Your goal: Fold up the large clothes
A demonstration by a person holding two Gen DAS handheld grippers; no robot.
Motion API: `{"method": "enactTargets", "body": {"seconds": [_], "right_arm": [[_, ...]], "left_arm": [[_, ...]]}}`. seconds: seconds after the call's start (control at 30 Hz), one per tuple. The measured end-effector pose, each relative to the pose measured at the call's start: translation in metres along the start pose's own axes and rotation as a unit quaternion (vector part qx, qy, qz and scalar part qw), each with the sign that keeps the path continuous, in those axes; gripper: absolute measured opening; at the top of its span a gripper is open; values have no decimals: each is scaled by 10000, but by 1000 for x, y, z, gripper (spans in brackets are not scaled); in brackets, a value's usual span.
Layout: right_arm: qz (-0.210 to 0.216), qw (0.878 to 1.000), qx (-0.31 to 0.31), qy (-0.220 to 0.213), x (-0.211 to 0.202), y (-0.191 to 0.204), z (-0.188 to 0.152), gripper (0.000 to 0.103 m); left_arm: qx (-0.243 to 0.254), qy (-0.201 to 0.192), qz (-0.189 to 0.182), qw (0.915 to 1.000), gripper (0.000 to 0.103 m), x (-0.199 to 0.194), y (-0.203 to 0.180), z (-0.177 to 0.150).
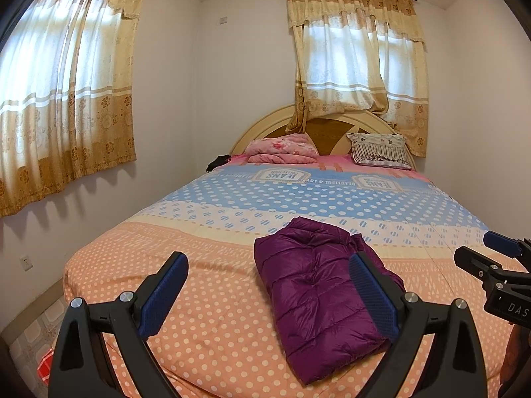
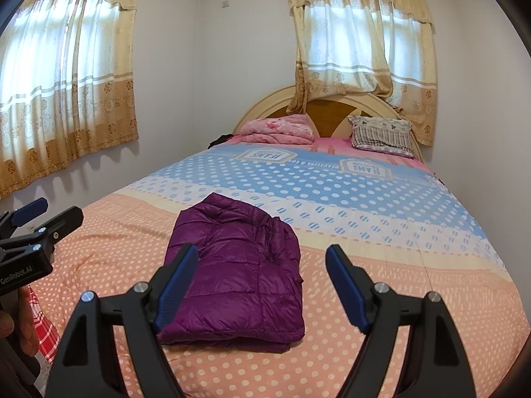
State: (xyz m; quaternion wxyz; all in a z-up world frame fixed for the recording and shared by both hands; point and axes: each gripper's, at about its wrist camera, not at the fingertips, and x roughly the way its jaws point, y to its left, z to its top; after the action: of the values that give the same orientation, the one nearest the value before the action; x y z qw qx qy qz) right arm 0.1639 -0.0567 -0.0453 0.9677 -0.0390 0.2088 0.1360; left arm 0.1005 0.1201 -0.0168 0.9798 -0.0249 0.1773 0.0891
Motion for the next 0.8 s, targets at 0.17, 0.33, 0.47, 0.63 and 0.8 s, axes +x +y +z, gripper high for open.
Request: {"method": "enactTargets", "body": {"seconds": [0.17,0.33,0.47,0.63,0.8], "right_arm": [[17,10000,14,14,-1,2,-2,82],[59,10000,11,6,-2,2,-4,82],[73,10000,3,8,-2,2,-4,82],[82,10000,1,16,-2,3,-5,83],[105,9999,-14,42,-2,3,-7,83]], "left_arm": [[1,-7,7,10000,98,0,1,0],[-16,-10,23,10000,98,1,1,-1],[-23,-10,33,10000,98,-1,1,-1],[-25,-1,35,10000,98,0,1,-1],[-17,30,43,10000,98,1,1,-1]]}}
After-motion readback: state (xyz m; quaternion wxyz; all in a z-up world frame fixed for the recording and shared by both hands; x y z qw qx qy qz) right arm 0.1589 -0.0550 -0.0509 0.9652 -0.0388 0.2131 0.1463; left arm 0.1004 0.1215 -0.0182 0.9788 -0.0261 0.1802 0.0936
